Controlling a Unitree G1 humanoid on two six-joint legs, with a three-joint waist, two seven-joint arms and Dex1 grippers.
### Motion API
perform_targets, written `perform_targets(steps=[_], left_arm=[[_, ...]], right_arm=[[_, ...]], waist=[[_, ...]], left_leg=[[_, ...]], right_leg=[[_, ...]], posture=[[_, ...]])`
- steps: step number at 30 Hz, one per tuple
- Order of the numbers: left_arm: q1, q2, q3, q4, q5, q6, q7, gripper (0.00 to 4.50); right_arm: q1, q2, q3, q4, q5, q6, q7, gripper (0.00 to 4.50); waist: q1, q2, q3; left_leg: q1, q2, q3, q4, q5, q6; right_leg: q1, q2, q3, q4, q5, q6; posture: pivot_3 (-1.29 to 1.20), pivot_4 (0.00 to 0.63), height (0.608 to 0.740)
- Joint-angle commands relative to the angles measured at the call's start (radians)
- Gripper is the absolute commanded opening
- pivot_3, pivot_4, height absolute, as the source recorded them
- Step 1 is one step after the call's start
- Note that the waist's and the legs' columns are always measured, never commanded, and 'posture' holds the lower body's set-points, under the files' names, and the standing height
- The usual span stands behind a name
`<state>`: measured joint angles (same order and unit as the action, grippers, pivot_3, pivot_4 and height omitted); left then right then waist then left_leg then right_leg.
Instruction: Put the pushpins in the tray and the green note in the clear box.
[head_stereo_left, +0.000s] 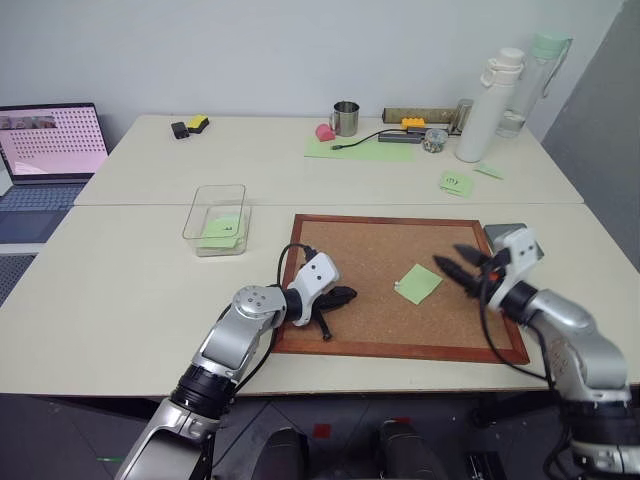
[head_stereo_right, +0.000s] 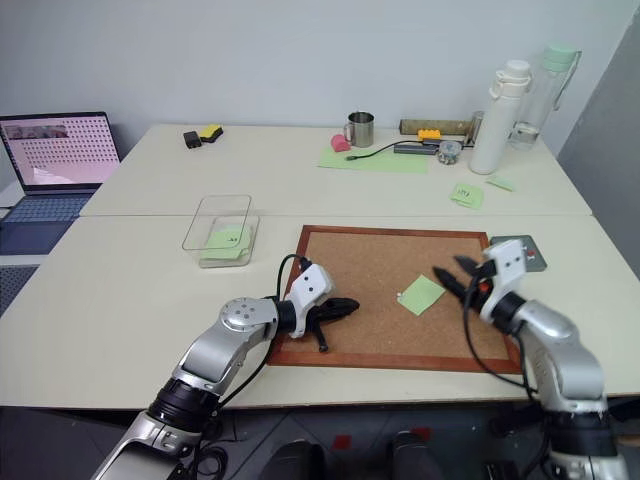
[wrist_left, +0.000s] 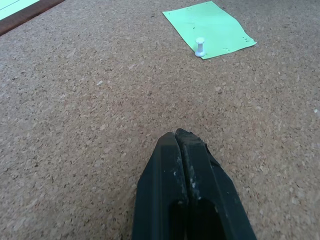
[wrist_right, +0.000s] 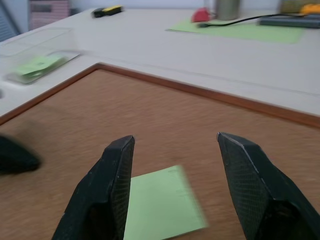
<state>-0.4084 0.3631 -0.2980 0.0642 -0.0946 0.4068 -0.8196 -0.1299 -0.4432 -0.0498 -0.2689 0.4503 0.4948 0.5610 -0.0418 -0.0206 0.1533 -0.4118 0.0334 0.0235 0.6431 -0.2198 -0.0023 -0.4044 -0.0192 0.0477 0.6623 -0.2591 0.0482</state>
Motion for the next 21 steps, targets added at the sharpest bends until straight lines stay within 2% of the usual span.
perform_targets(steps=[1,7,15,18,21], left_arm=[[0.022,0.013,-0.027,0.06,0.022,0.038,-0.008,0.0],[0.01,0.012,-0.028,0.073,0.022,0.033,-0.013,0.0],[0.01,0.008,-0.024,0.074,0.024,0.034,-0.013,0.0],[0.014,0.007,-0.023,0.069,0.023,0.036,-0.01,0.0],[0.017,0.008,-0.02,0.066,0.022,0.038,-0.007,0.0]], right_arm=[[0.019,0.029,0.075,-0.082,-0.052,0.027,-0.058,2.74],[-0.008,0.083,0.13,-0.008,-0.152,0.048,-0.162,2.74],[-0.05,0.122,0.138,0.059,-0.167,0.048,-0.151,2.74],[-0.059,0.141,0.134,0.068,-0.152,0.054,-0.148,2.26],[-0.062,0.148,0.134,0.068,-0.155,0.058,-0.142,1.54]], waist=[[0.001,0.0,0.0],[0.008,0.0,0.0],[0.009,0.0,0.0],[0.009,-0.001,0.0],[0.009,0.0,0.0]], left_leg=[[0.0,0.0,0.0,0.0,0.0,0.0],[0.0,0.0,0.001,0.0,0.0,0.0],[0.0,0.0,0.001,0.0,0.0,0.0],[0.0,0.0,0.001,0.0,0.0,0.0],[0.0,0.0,0.001,0.0,0.0,0.0]], right_leg=[[0.0,0.0,0.0,0.0,0.0,0.0],[0.0,0.0,0.0,0.0,0.0,-0.001],[0.0,0.0,0.0,0.0,0.0,-0.001],[0.0,0.0,0.0,0.0,0.0,-0.001],[0.0,0.0,-0.001,0.0,0.0,-0.001]], posture=[[0.0,0.15,0.74],[0.0,0.15,0.74],[0.0,0.15,0.74],[0.0,0.15,0.74],[0.0,0.15,0.74]])
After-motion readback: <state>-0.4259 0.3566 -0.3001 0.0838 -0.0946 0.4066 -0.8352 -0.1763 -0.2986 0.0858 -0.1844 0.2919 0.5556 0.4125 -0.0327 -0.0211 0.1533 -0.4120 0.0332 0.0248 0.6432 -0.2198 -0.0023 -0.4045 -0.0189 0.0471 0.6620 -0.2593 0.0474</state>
